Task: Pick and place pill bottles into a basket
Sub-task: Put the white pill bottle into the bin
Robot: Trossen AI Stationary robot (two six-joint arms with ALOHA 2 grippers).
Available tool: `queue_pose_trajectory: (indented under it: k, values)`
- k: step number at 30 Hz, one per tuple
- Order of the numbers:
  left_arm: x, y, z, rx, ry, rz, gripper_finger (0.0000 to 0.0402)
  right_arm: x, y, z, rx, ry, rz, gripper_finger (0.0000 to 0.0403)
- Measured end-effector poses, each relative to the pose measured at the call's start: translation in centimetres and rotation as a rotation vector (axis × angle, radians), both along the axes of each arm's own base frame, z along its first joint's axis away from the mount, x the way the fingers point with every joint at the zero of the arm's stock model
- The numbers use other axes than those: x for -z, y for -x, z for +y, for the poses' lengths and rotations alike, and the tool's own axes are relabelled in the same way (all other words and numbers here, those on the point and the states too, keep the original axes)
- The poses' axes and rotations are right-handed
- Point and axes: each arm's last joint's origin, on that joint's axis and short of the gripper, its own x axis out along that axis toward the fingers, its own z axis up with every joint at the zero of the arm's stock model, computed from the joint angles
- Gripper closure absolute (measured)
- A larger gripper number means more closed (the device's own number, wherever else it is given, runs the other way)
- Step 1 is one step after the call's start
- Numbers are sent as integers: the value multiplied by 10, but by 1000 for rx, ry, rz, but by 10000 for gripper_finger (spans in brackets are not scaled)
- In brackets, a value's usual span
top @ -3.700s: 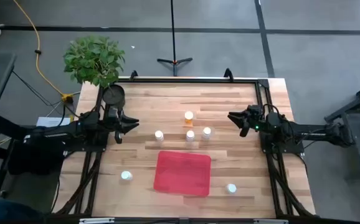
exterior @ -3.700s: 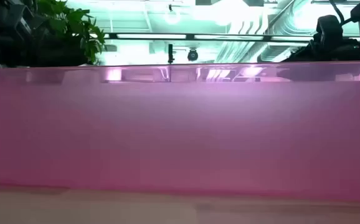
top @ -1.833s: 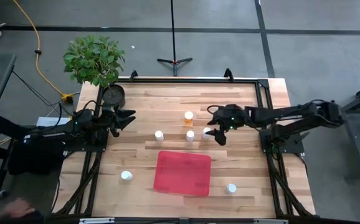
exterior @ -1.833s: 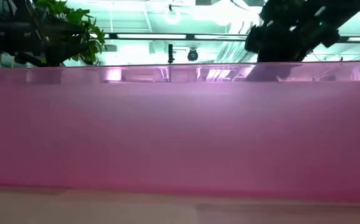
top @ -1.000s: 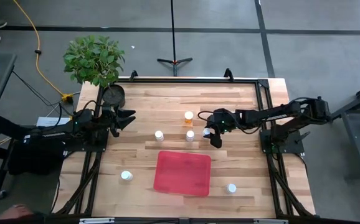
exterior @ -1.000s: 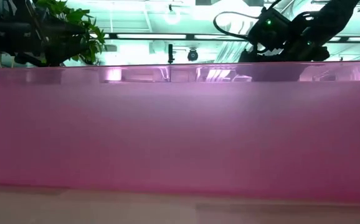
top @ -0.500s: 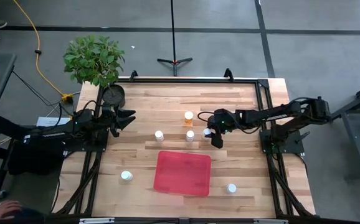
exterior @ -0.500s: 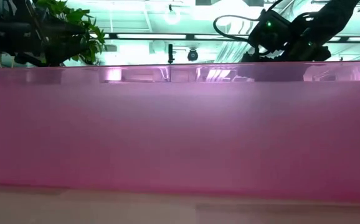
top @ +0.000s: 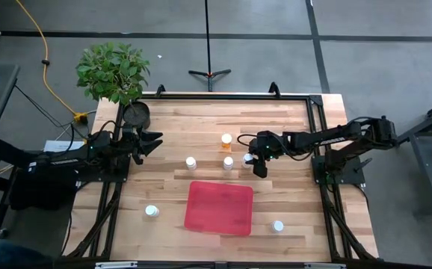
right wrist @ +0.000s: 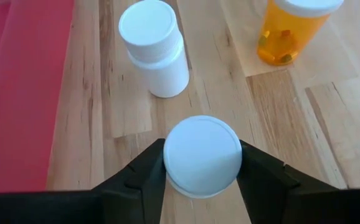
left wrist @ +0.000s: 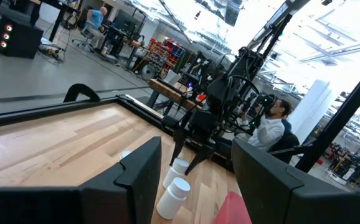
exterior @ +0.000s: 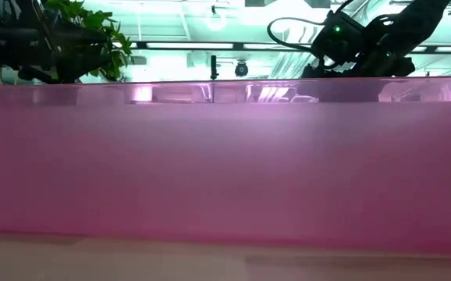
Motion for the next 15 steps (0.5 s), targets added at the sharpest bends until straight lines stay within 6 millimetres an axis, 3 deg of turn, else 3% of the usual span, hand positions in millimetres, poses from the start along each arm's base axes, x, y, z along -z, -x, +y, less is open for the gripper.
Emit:
queue_pose_trajectory:
  k: [15]
  values:
    - [0,0,0,0,0,4,172,0,0,0,8,-3,1,253]
